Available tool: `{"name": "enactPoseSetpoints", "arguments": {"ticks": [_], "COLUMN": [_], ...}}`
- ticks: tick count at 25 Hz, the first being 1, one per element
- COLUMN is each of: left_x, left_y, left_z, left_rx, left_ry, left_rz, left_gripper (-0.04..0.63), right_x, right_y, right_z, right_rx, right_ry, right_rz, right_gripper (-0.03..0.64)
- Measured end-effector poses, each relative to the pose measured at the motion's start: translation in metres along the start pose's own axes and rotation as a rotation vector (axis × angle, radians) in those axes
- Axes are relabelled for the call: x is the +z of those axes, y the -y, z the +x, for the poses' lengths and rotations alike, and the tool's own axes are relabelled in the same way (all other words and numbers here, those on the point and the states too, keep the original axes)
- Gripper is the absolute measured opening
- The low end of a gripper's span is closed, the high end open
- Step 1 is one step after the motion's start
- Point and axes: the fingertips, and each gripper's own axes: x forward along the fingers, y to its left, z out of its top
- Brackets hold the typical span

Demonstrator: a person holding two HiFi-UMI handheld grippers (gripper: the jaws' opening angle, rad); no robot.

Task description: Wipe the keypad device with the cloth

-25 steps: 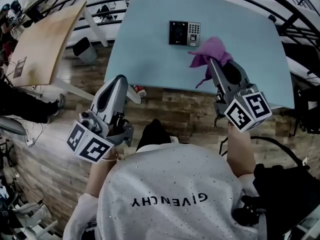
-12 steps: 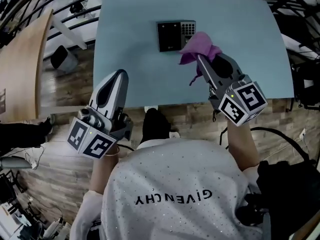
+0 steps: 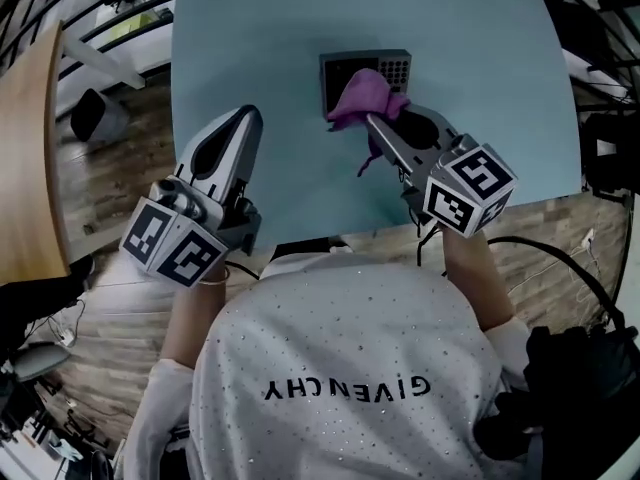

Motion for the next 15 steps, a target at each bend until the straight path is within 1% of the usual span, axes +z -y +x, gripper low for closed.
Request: {"name": "enactPoseSetpoints", "arguments": {"ticks": [3,5,9,10,12,15], "left_x": [0.0,-0.003,-0.007,-0.009,-0.014,-0.022], "left_y": [-0.014,-0.025,-0.036,-0.037,-0.04,-0.044], "left_z": [0.02,0.033,0.054,0.057,0.061,0.067], "left_rx": [-0.012,-0.024,-0.07,-0.078,-0.09,-0.101], "left_ry": [-0.024,-0.031,-0.013,-0.017,-0.045,-0.097], "left_rz": [0.0,-0.018,-0.124,-0.137,-0.133,-0.115], "left_gripper": [0.0,0.0,0.0,0.0,0.0,0.0], "right_x": [-0.005,-0.005,-0.008,-0.012,-0.019,-0.021], "right_y": [0.007,0.012,0.016,0.015,0.014,0.022], "right_z": [0.019,0.033,0.049,0.051,0.056,0.06], "right_rx": [-0.027,-0.058,-0.091,-0.092,-0.097,-0.139], "right_ry": [-0.04,-0.059,-0.112,-0.129,-0.16,-0.179], "right_rz": [0.008,0.0,-0.033,-0.041,-0.058,-0.094], "right_gripper": [0.069,0.069,0.069,0.069,0.069,0.069]}}
